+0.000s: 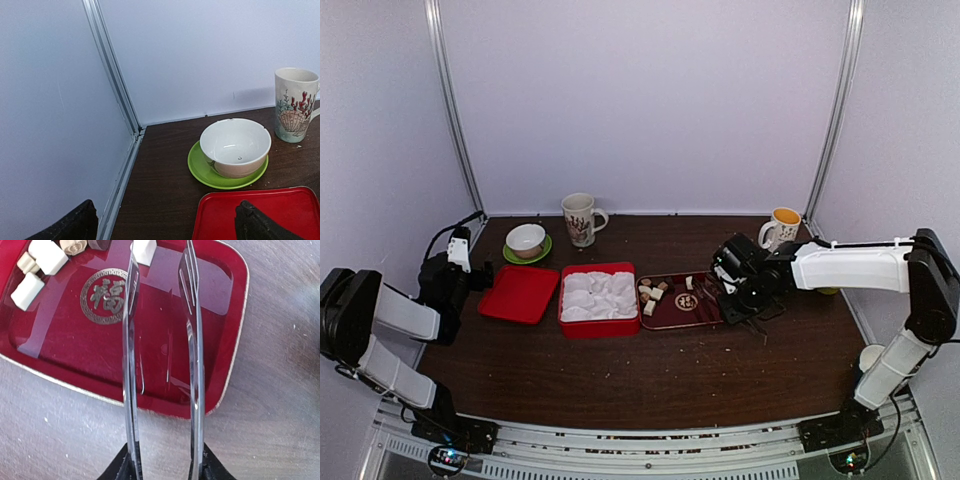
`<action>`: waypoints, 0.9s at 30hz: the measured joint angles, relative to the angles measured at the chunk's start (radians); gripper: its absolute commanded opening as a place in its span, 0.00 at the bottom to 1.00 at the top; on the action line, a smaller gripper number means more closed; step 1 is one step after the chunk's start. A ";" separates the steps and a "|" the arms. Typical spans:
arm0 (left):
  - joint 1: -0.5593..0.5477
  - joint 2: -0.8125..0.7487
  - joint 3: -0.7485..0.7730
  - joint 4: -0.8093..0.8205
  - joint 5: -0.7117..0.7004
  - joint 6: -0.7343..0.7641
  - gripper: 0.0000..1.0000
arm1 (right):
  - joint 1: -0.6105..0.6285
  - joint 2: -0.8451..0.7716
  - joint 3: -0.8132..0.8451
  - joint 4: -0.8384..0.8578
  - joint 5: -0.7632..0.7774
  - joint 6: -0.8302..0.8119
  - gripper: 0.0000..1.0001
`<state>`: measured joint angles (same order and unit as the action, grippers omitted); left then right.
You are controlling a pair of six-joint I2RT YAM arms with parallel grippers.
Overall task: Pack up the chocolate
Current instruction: Adjust the fake chocolate on the plate, then pick up the fake chocolate from the plate.
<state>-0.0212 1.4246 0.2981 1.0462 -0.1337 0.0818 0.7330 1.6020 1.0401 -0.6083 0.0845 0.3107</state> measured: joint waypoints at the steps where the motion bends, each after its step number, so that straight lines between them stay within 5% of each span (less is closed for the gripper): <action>1: 0.000 0.000 0.000 0.000 0.000 0.000 0.98 | 0.000 -0.011 -0.007 -0.003 -0.002 -0.002 0.39; 27: 0.000 0.000 0.000 0.000 0.000 0.000 0.98 | 0.000 -0.060 -0.035 -0.009 -0.036 -0.028 0.41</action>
<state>-0.0212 1.4246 0.2981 1.0462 -0.1337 0.0814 0.7330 1.5417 1.0050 -0.6174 0.0483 0.2829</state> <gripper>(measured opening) 0.978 0.393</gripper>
